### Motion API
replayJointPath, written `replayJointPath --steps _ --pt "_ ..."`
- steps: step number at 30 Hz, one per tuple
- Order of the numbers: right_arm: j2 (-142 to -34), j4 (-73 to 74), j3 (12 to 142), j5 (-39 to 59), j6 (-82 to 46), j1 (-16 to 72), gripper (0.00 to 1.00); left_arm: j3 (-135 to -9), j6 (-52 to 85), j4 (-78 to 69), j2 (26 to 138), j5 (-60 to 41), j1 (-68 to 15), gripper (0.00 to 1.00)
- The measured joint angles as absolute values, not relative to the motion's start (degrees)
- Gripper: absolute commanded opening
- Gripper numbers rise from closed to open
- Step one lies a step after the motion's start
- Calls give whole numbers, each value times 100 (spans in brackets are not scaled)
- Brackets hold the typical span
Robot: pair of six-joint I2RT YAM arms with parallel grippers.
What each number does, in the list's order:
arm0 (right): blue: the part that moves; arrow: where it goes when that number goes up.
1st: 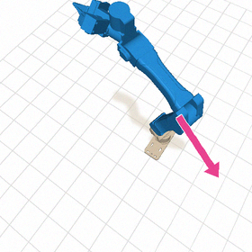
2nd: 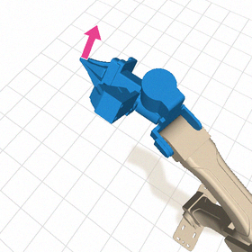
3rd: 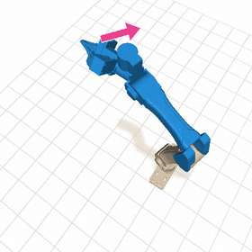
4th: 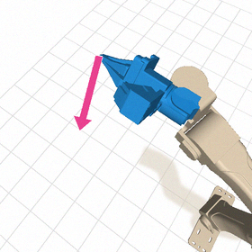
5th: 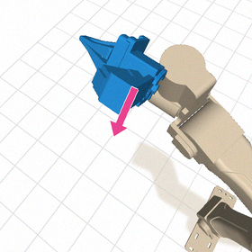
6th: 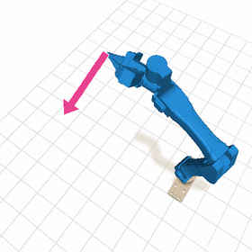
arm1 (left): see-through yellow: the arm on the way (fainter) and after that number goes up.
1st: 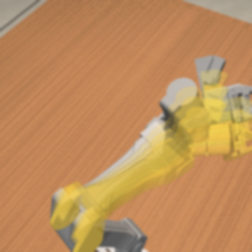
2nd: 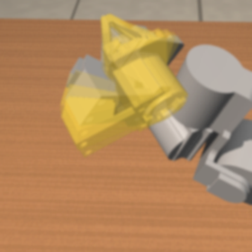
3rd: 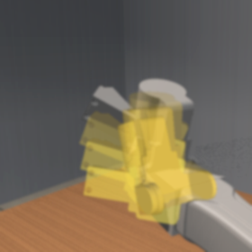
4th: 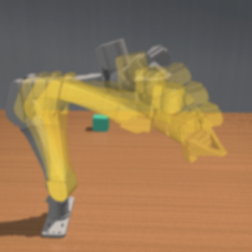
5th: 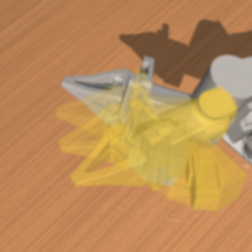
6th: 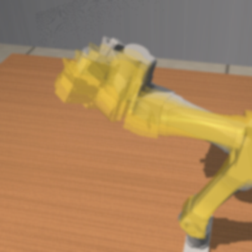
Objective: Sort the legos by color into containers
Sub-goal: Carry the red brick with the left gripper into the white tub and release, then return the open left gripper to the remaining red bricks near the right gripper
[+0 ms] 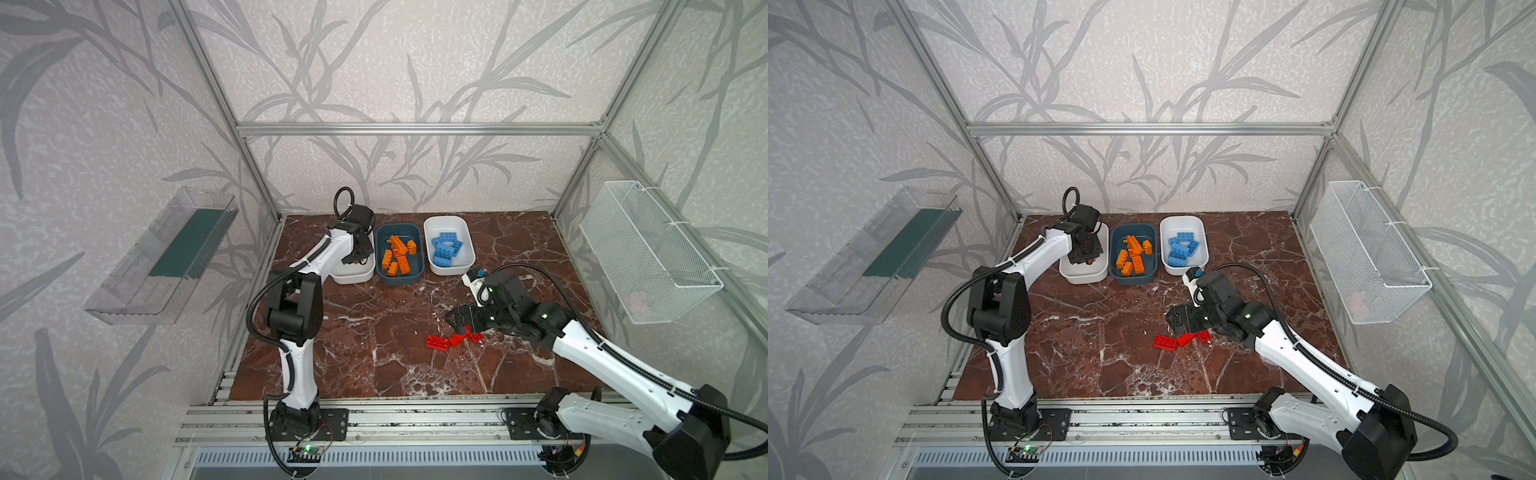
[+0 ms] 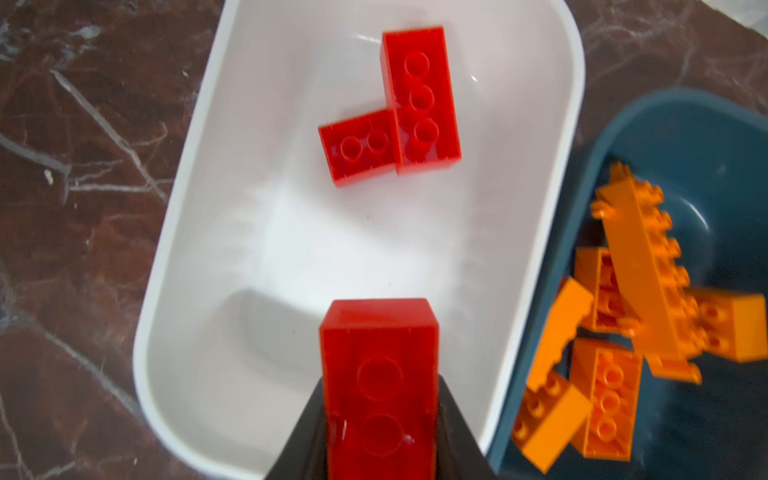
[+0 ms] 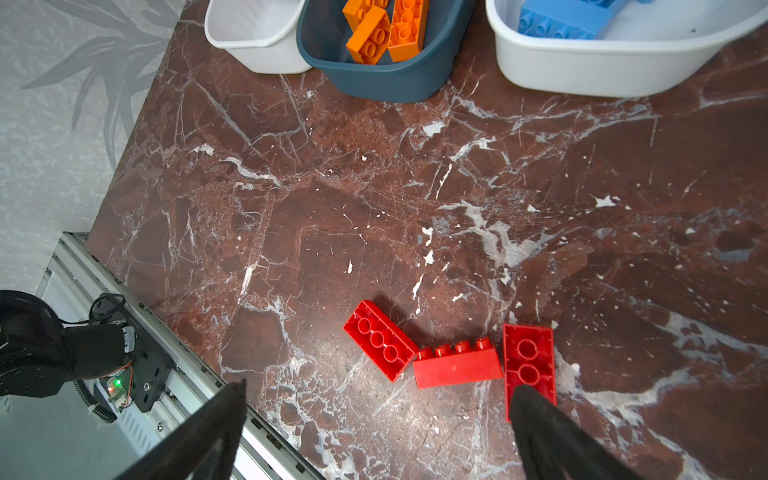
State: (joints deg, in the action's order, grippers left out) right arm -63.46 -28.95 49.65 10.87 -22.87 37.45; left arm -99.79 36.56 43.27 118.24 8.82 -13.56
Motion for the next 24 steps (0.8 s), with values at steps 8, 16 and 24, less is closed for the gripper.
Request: replayJointPath --steps 8,16,24 --pt "-6753 -2648 4965 1352 -2204 3363 99 -10899 3548 4663 12831 646 -1166 38" --pt "-6912 -2596 4965 1367 -2117 3267 99 -10530 3553 4589 12615 519 -1197 73" --pt "-6742 -2788 4965 1133 -2115 3267 99 -9087 3566 4307 10895 574 -1741 73"
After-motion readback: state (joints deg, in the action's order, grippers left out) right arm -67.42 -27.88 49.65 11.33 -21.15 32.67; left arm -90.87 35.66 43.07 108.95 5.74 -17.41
